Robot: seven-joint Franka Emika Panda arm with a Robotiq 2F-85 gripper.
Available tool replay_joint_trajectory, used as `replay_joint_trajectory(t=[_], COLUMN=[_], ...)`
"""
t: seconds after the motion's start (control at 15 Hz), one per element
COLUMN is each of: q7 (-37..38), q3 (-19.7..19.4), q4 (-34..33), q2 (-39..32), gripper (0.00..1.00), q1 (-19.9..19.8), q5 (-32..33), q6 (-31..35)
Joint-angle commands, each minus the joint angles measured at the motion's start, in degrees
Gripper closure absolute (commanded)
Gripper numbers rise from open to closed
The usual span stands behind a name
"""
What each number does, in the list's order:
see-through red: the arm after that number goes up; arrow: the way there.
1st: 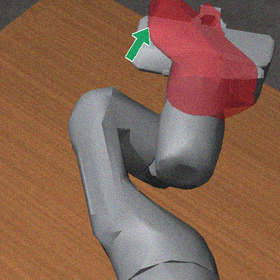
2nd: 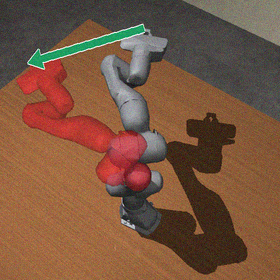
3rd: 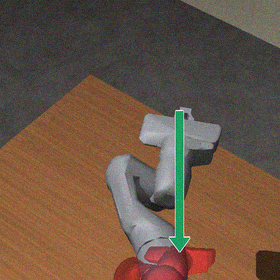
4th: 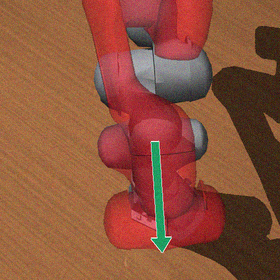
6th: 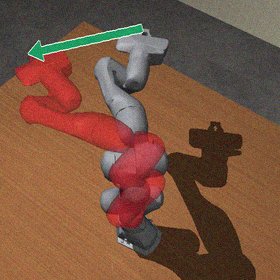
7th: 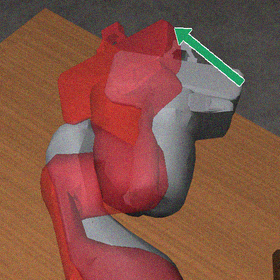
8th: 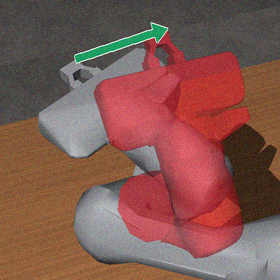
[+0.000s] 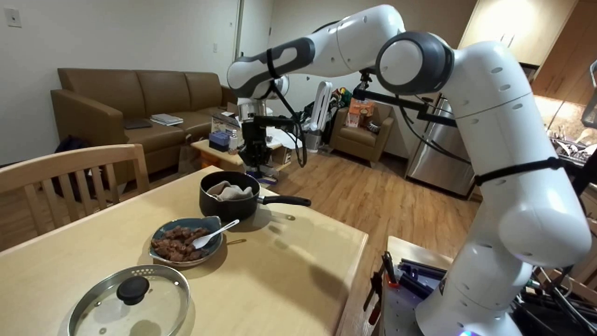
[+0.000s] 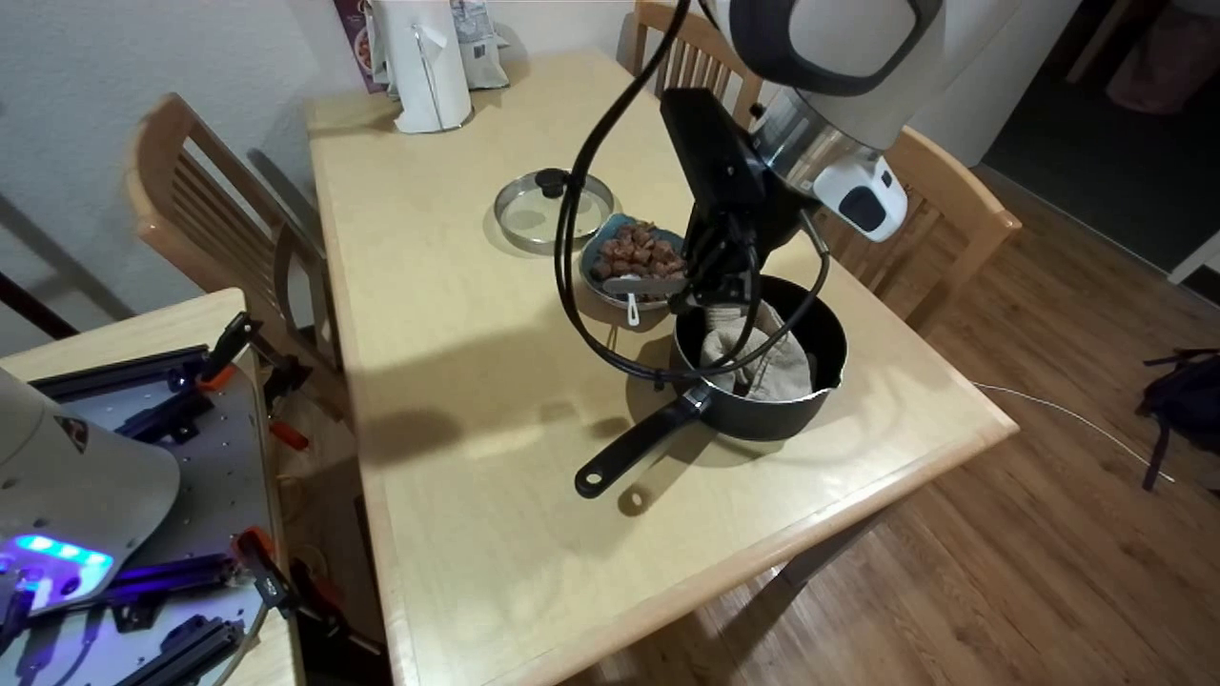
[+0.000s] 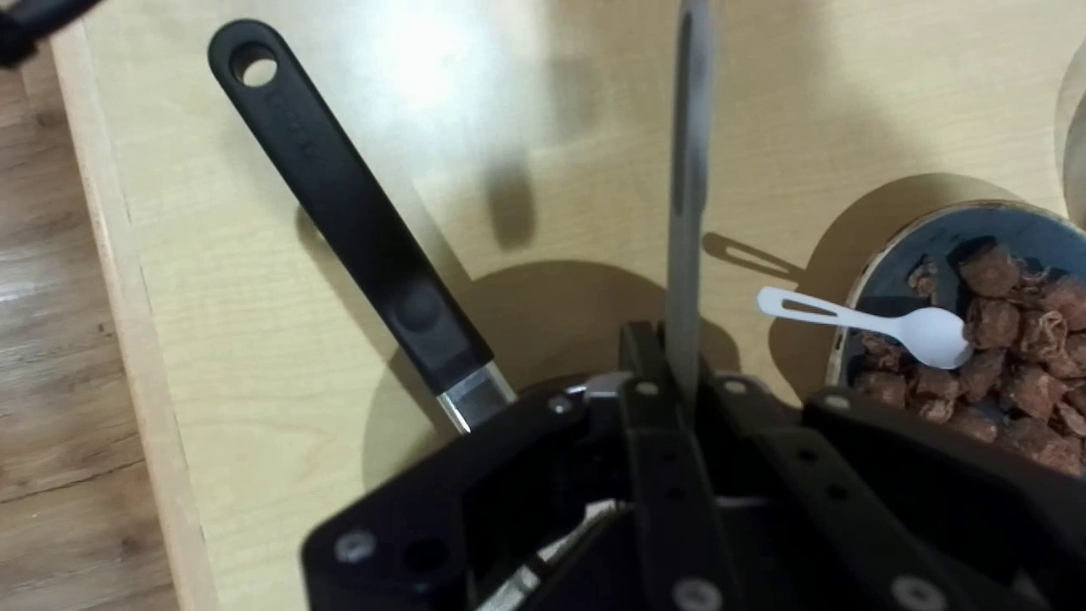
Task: Remove the glass lid from the black pot on the right, place the grey measuring spoon inside the black pot
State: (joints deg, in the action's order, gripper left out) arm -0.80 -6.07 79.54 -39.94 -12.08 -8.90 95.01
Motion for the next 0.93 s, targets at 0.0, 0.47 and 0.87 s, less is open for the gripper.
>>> replay_joint_trajectory(t=[0.0,0.47,0.87], q7=[-0.6,-0.7,-1.8], q3=[1.1,1.1,2.0], q4=[-9.8,-23.4,-32.9], q2=[-7.4,-18.4,-25.5], gripper=[0.98,0.98,0.98], q1=[-1.5,-2.9,-3.6], q5=[-0.9,0.4,1.2], q6=[-2.7,-3.8,-9.0])
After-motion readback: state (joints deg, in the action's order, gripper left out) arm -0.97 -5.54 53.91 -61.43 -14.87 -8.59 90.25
